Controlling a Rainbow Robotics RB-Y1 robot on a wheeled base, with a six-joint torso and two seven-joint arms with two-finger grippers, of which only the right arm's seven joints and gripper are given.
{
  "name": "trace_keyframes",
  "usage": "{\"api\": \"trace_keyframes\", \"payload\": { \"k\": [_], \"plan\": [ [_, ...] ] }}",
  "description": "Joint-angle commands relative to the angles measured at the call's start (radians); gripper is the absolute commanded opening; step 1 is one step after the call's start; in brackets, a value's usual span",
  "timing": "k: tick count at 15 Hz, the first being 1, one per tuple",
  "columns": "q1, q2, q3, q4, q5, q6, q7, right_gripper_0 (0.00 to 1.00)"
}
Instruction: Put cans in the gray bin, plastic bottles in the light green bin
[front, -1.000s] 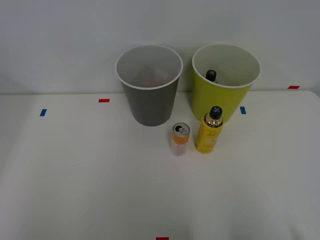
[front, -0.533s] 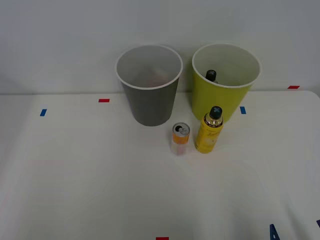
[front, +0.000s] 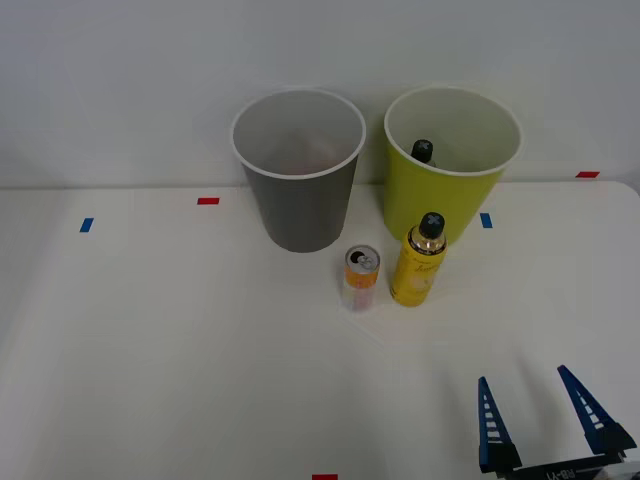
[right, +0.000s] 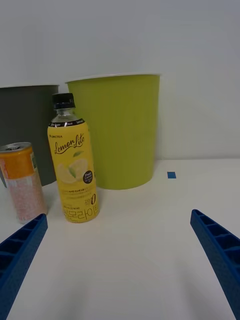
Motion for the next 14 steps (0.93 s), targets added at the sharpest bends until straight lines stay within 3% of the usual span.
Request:
{"api": "trace_keyframes", "payload": {
  "k": [1, 8, 12, 14],
  "plan": [
    [-0.091, 0.0, 0.008, 0.0, 0.0, 0.09, 0.02, 1.0],
    [-0.229, 0.012, 0.04, 0.001, 0.012, 0.223, 0.038, 1.0],
    [-0.374, 0.016, 0.044, 0.236, -0.048, 0.064, 0.047, 1.0],
    [-0.433, 0.023, 0.044, 0.267, -0.043, 0.067, 0.058, 1.0]
  ]
}}
